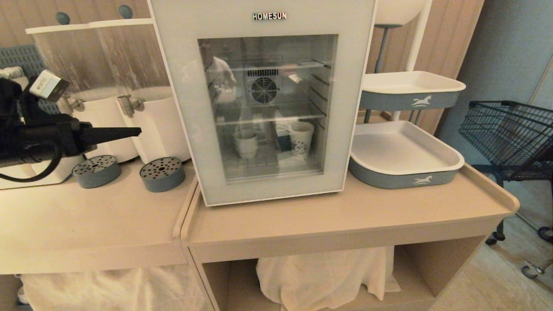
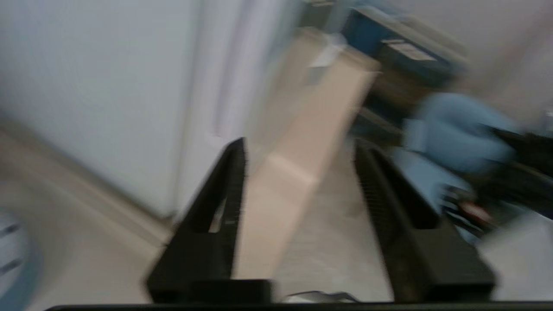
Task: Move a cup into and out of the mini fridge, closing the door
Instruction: Open the freezer door
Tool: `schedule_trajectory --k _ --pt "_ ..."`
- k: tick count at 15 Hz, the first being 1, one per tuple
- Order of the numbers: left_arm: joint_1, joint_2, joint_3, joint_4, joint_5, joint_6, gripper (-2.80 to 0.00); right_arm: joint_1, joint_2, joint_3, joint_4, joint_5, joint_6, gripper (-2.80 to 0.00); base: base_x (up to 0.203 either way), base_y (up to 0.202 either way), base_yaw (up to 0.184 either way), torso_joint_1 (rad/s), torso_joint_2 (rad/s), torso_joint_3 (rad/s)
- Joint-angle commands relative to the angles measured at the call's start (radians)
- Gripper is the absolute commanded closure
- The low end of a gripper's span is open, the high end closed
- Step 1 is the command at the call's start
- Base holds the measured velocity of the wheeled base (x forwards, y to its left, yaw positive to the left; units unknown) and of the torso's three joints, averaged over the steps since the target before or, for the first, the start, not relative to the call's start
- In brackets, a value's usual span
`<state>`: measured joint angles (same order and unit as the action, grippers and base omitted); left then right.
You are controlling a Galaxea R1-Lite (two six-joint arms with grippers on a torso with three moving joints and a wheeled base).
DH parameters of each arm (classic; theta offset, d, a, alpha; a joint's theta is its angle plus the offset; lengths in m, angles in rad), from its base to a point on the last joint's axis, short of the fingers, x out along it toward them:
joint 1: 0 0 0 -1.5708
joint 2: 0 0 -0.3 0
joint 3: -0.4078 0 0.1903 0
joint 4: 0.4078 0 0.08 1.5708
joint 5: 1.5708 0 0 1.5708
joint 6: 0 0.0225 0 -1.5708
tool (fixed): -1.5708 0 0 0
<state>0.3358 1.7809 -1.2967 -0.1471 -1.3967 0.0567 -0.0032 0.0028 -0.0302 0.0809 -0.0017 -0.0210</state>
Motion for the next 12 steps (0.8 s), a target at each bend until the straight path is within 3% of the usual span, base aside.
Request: schedule_trajectory --k 1,6,9,12 --pt "0.045 0.054 -0.023 -0.002 -0.131 -0.003 -2.8 0.0 0.002 0.0 0.0 0.0 -0.001 0.0 0.0 0.0 0.0 0.0 0.0 0.0" --pt "0.039 0.045 -0.033 -0.006 -0.133 -0.016 -2.8 0.0 0.002 0.0 0.0 0.0 -0.001 0.0 0.0 0.0 0.0 0.0 0.0 0.0" --pt "-0.054 0.046 -0.035 -0.007 -0.133 -0.008 -2.8 0.0 0.002 0.0 0.0 0.0 -0.001 0.0 0.0 0.0 0.0 0.0 0.0 0.0" --pt "-0.095 0.054 -0.047 -0.014 -0.133 -0.004 -2.8 0.0 0.002 0.0 0.0 0.0 -0.001 0.0 0.0 0.0 0.0 0.0 0.0 0.0"
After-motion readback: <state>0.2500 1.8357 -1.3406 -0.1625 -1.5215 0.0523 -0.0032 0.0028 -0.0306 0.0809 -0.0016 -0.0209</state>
